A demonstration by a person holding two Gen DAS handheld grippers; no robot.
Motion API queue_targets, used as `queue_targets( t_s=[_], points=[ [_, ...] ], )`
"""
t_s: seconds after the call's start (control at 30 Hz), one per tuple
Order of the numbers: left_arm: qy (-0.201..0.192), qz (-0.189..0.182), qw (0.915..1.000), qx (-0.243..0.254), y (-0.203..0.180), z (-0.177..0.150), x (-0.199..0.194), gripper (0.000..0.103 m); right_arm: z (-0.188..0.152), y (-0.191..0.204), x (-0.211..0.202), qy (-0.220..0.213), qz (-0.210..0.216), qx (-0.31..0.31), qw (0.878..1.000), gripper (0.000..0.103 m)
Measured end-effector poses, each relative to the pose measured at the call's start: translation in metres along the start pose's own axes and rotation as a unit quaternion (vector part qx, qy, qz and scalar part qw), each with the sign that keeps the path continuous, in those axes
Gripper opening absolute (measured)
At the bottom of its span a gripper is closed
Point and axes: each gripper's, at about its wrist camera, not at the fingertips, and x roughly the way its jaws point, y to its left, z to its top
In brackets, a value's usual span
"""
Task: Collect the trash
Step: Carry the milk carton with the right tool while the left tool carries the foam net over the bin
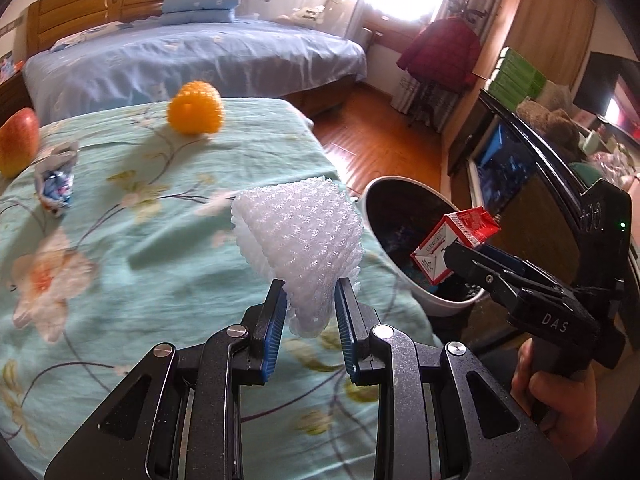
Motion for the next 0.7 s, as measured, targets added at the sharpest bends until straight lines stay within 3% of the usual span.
queue_targets(
  t_s=[0.7],
  points=[
    [0.019, -0.033, 0.9983, 0.043, -0.051, 0.018, 0.028, 0.024, 0.002, -0.055, -0.006, 0.006, -0.037, 0.035, 0.999, 0.091]
  ],
)
